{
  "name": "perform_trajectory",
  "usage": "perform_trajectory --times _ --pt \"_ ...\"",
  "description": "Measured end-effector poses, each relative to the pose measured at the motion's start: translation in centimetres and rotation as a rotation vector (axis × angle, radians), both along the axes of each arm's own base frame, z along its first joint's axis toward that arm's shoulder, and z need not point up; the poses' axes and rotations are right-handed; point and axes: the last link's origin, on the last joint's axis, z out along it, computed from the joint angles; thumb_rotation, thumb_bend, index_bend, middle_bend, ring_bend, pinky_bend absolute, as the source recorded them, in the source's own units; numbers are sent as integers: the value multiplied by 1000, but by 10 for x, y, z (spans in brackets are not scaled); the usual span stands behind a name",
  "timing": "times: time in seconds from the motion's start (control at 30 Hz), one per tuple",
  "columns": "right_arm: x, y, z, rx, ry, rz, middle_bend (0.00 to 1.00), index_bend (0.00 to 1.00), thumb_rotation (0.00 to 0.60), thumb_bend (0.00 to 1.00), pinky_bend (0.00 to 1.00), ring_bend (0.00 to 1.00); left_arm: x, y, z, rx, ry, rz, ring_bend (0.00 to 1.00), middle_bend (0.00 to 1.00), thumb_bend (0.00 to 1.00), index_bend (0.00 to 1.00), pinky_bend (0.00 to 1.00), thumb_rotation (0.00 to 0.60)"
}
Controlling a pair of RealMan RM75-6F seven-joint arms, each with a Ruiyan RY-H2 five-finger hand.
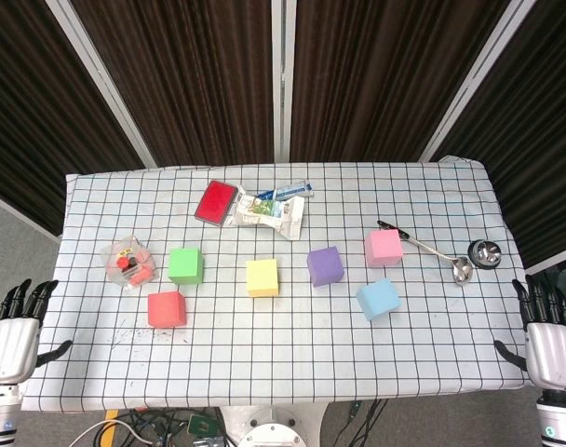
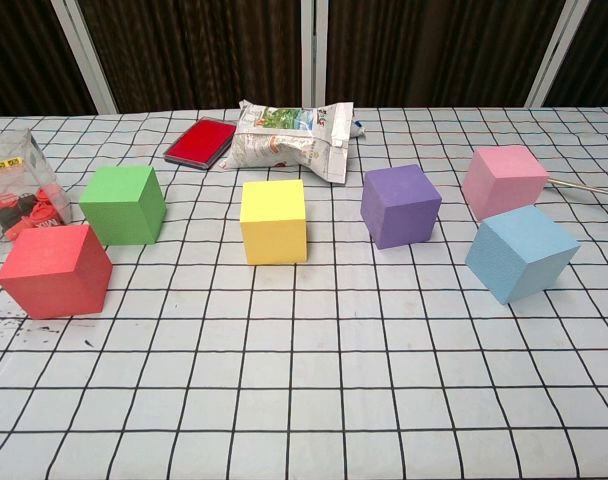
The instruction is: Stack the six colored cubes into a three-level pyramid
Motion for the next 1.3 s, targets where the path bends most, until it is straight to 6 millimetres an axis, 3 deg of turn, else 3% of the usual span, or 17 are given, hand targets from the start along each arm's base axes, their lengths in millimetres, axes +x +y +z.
perform_trajectory --times 0.77,1.0,1.3 --pt "8 -11 11 -28 -91 11 0 0 600 42 0 0 27 14 0 -23 -96 -64 4 155 0 99 107 600" --pt "20 -26 19 -48 -115 35 0 0 600 44 0 0 65 34 -6 -70 -169 -163 4 162 0 99 107 600" --pt "23 -39 39 -92 -122 39 0 0 600 44 0 0 129 72 -33 -212 -220 -264 4 185 0 98 63 600"
